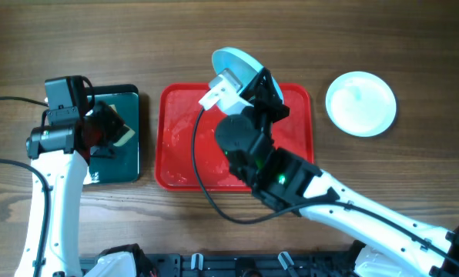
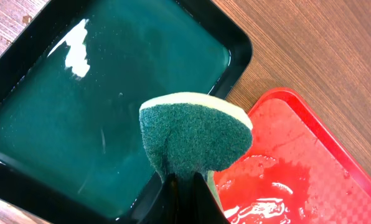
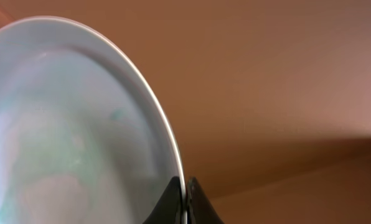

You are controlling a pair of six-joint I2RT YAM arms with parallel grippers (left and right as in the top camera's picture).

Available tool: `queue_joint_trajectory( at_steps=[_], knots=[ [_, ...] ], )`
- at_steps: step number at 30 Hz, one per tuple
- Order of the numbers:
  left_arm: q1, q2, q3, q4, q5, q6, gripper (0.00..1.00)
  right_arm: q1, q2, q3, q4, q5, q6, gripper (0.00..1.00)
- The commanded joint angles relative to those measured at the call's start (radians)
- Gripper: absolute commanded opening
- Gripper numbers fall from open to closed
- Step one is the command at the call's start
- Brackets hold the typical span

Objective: Clean dirty plates on tray and stack at the side
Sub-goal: 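Lift the last plate with the right gripper and stack it on the pile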

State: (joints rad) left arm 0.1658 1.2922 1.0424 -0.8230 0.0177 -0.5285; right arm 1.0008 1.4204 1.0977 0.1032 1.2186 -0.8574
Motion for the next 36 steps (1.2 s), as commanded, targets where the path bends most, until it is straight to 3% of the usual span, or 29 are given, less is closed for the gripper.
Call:
queue_joint_trajectory(
  at_steps=[1,4,6,8,9,11,14,18,23,24,25,28,32,36],
  knots=[
    [0.005,0.004,-0.002,0.003,0.013,-0.003,0.04,0.046,-0.009,0.017,0.08,0.158,-0.249,0.04],
    [0.005,0.004,-0.002,0.003,0.013,-0.003,0.04,0.026,-0.008,-0.016,-0.02,0.13,0.114,0.04],
    [0.005,0.004,-0.002,0.003,0.013,-0.003,0.04,-0.035,-0.003,-0.055,-0.315,-0.068,0.514,0.04],
    [0.005,0.004,-0.002,0.002,0.013,-0.003,0.04,-0.178,0.007,-0.062,-0.649,-0.412,1.122,0.04],
    [0.005,0.004,-0.002,0.002,0.016,-0.003,0.04,-0.285,0.004,-0.062,-0.722,-0.568,1.357,0.04],
    [0.005,0.004,-0.002,0.002,0.016,-0.003,0.04,-0.486,-0.014,-0.062,-0.721,-0.82,1.551,0.04],
    [0.005,0.004,-0.005,0.001,0.016,-0.003,0.04,-0.739,-0.026,-0.062,-0.743,-0.965,1.699,0.04],
    [0.005,0.005,-0.01,0.004,0.016,-0.003,0.04,-1.034,-0.018,-0.092,-0.756,-0.98,1.752,0.04],
    [0.005,0.005,-0.01,0.015,0.016,-0.003,0.04,-1.14,-0.005,-0.173,-0.686,-0.973,1.748,0.04],
    [0.005,0.005,-0.01,0.015,0.016,-0.003,0.04,-1.141,0.011,-0.183,-0.668,-0.973,1.747,0.08],
    [0.005,0.005,-0.01,0.015,0.016,-0.003,0.04,-1.141,0.034,-0.188,-0.655,-0.973,1.747,0.2],
    [0.005,0.005,-0.01,0.015,0.016,-0.003,0.04,-1.141,0.081,-0.188,-0.638,-0.987,1.746,0.39],
    [0.005,0.005,-0.011,0.023,0.016,-0.003,0.04,-1.136,0.061,-0.187,-0.582,-1.133,1.562,0.63],
    [0.005,0.048,-0.011,0.047,0.015,-0.003,0.04,-1.081,-0.047,-0.187,-0.587,-1.25,1.471,0.7]
  ],
)
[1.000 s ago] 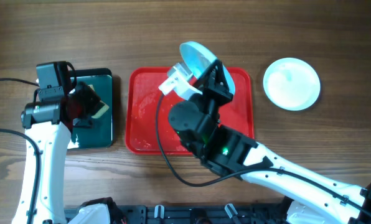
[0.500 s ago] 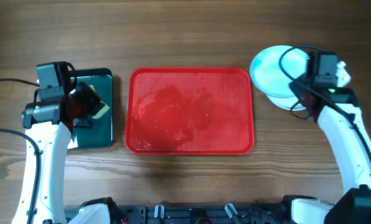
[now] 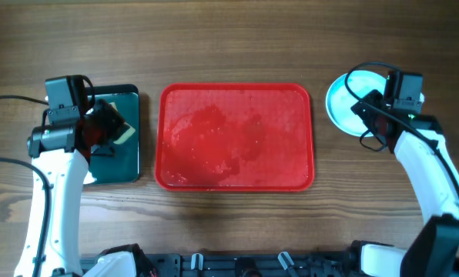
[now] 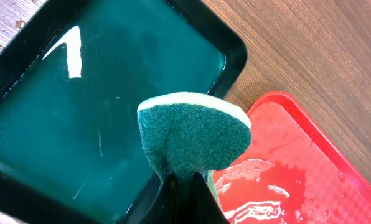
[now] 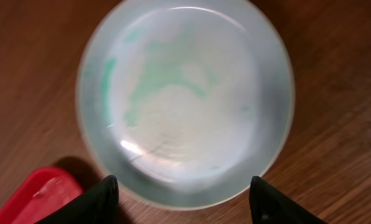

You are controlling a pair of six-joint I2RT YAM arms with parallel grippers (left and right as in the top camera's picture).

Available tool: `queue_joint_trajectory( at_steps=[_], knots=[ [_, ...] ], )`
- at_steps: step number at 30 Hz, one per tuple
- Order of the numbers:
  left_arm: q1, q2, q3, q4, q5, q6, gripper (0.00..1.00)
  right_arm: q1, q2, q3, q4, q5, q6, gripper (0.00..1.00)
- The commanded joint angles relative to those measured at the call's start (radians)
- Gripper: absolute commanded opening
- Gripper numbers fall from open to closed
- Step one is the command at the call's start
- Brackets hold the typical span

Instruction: Clean dirty plates on tray and stack at the side

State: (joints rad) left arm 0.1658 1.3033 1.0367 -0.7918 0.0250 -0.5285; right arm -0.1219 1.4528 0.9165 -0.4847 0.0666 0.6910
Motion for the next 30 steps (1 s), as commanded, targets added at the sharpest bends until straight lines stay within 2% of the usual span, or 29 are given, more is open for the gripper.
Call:
queue_joint_trajectory(
  at_steps=[1,5,8,9,10,11,12,13,15,18,21,23,25,27,28,29,30],
  knots=[
    [0.008,0.085,-0.005,0.04,0.004,-0.003,0.04,0.092,-0.135,-0.006,-0.006,-0.136,-0.109,0.73],
    [0.075,0.213,-0.005,0.069,-0.018,-0.003,0.04,0.302,-0.31,-0.006,-0.069,-0.143,-0.103,0.78],
    [0.159,0.271,-0.005,0.071,-0.017,-0.004,0.06,0.426,-0.365,-0.006,-0.1,-0.135,-0.055,0.79],
    [0.179,0.286,-0.005,0.072,-0.006,-0.009,0.27,0.451,-0.365,-0.006,-0.1,-0.135,-0.054,0.79],
    [0.188,0.297,-0.005,0.075,0.019,-0.01,0.34,0.472,-0.363,-0.006,-0.1,-0.132,-0.051,0.8],
    [0.193,0.306,-0.005,0.078,0.04,-0.01,0.36,0.491,-0.363,-0.006,-0.1,-0.127,-0.051,0.82],
    [0.193,0.307,-0.005,0.079,0.039,-0.01,0.5,0.502,-0.364,-0.006,-0.1,-0.127,-0.051,0.82],
    [0.192,0.307,-0.005,0.081,0.043,-0.01,0.7,0.513,-0.365,-0.006,-0.101,-0.128,-0.052,0.83],
    [0.193,0.307,-0.004,0.085,0.073,-0.01,0.73,0.536,-0.377,-0.006,-0.115,-0.121,-0.062,0.84],
    [0.193,0.258,-0.001,0.081,0.166,0.002,0.7,0.573,-0.447,-0.006,-0.193,-0.023,-0.06,0.84],
    [0.19,0.116,-0.002,0.066,0.196,0.006,0.7,0.632,-0.587,-0.006,-0.327,0.11,0.0,0.84],
    [0.175,-0.021,-0.002,0.033,0.282,0.083,0.71,0.69,-0.713,-0.006,-0.46,0.237,0.101,0.84],
    [0.134,-0.114,-0.003,0.008,0.346,0.13,0.76,0.737,-0.803,-0.009,-0.53,0.307,0.143,0.84],
    [0.017,-0.192,-0.005,-0.026,0.345,0.133,0.77,0.79,-0.902,-0.011,-0.572,0.374,0.148,0.83],
    [-0.032,-0.198,-0.005,-0.028,0.344,0.133,0.81,0.801,-0.927,-0.02,-0.57,0.391,0.146,0.83],
    [-0.089,-0.195,-0.005,-0.028,0.344,0.132,0.98,0.803,-0.944,-0.035,-0.571,0.406,0.147,0.88],
    [-0.119,-0.19,-0.005,-0.028,0.341,0.132,1.0,0.803,-0.943,-0.042,-0.572,0.404,0.147,0.9]
  ],
)
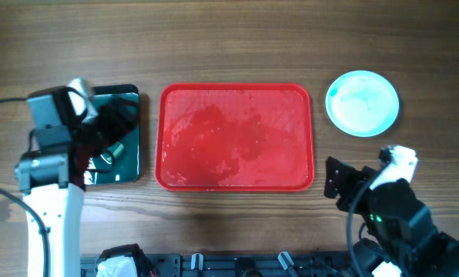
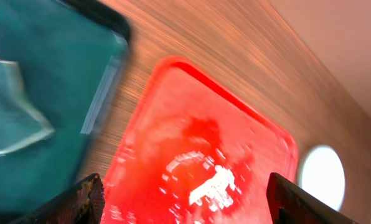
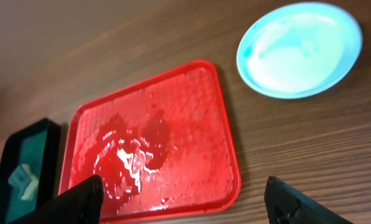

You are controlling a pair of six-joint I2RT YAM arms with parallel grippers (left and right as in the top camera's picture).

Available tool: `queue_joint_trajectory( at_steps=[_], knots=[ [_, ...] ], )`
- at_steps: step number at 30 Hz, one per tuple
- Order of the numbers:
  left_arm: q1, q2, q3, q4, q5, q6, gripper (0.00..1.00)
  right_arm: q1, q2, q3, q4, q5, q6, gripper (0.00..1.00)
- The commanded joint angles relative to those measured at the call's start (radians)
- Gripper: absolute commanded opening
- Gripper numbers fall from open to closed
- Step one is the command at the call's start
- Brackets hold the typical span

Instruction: Clean dirty plates on tray and stack at the side

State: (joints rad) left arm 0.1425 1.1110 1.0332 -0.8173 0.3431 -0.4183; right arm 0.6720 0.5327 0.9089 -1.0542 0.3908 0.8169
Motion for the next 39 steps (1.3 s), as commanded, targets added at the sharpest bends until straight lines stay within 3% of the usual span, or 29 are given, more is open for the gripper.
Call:
queue_joint_trajectory(
  at_steps=[1,18,23,26,30,34,39],
  knots=[
    [-0.121,0.01,-0.002,-0.002,0.023,0.022,1.0,0.01,-0.016,-0.034,-0.005,0.08,0.023,1.0],
    [-0.151,0.035,-0.002,-0.003,0.023,0.022,1.0,0.007,-0.022,-0.034,-0.008,0.08,0.02,1.0],
    [-0.151,0.035,-0.002,-0.003,0.023,0.022,1.0,-0.183,-0.057,-0.034,-0.161,0.102,-0.005,1.0],
    [-0.151,0.035,-0.002,-0.003,0.023,0.022,1.0,-0.338,-0.134,-0.044,-0.145,0.072,-0.024,1.0],
    [-0.151,0.035,-0.002,-0.003,0.023,0.022,1.0,-0.571,-0.295,-0.268,0.222,-0.313,-0.383,1.0],
    [-0.151,0.035,-0.002,-0.003,0.023,0.022,1.0,-0.644,-0.427,-0.556,0.524,-0.514,-0.389,1.0],
    [-0.151,0.035,-0.002,-0.003,0.023,0.022,1.0,-0.643,-0.529,-0.769,0.803,-0.538,-0.396,1.0]
  ],
)
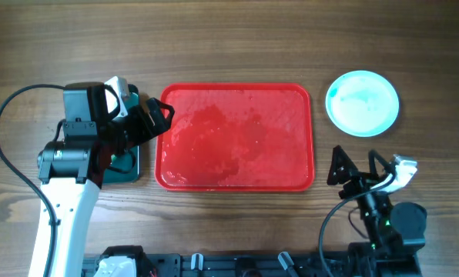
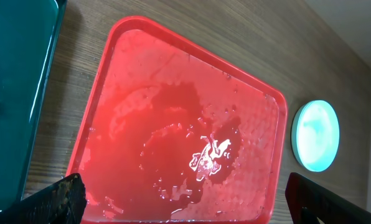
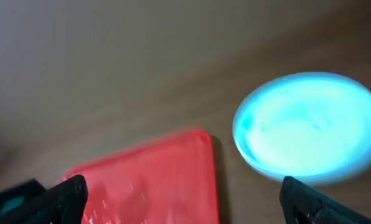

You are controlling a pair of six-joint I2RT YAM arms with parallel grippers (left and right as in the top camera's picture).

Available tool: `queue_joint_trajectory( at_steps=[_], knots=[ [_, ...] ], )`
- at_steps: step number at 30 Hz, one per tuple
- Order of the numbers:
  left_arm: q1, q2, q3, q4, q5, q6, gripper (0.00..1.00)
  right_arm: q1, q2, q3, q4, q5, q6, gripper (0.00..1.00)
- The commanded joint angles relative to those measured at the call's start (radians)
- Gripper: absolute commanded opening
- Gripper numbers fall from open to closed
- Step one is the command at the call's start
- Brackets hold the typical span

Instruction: Clean dirty plates on tray and stack at the side

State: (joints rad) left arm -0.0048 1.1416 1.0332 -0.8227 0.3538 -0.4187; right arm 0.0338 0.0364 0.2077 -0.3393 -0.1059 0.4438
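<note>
The red tray (image 1: 237, 137) lies mid-table, wet, with no plate on it; it also fills the left wrist view (image 2: 185, 124). A pale blue plate (image 1: 362, 102) rests on the wood to the tray's right, and from above it reads as a single disc. It also shows as a small disc (image 2: 315, 135) and blurred (image 3: 307, 127). My left gripper (image 1: 149, 121) hangs open and empty over the tray's left edge. My right gripper (image 1: 356, 171) stands open and empty near the front edge, below the plate. The sponge is hidden.
A dark green water basin (image 1: 128, 164) sits left of the tray, mostly covered by my left arm; its rim shows in the left wrist view (image 2: 23, 93). Bare wooden table surrounds the tray.
My left gripper has moved right, from above the basin to the tray's left edge, still open. My right arm has drawn further back toward the front edge, its gripper still open.
First my right gripper held a plate tilted over the tray's far edge while my left held the sponge over the basin. Then the plate lay on the one at the right. After that the sponge lay in the basin and both grippers were open, as now.
</note>
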Motion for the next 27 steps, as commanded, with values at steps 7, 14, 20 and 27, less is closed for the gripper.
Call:
queue_joint_trajectory(
  at_steps=[7,14,20,27],
  knots=[
    [-0.004,0.005,-0.002,0.002,0.012,0.022,1.0,0.002,-0.034,-0.203,0.347,0.102,-0.088,1.0],
    [-0.004,0.005,-0.002,0.002,0.012,0.023,1.0,0.011,-0.034,-0.203,0.342,0.076,-0.451,1.0],
    [-0.004,0.005,-0.002,0.002,0.012,0.022,1.0,0.015,-0.034,-0.203,0.339,0.052,-0.405,1.0],
    [-0.004,0.005,-0.002,0.002,0.012,0.022,1.0,0.014,-0.033,-0.203,0.341,0.052,-0.363,1.0]
  ],
)
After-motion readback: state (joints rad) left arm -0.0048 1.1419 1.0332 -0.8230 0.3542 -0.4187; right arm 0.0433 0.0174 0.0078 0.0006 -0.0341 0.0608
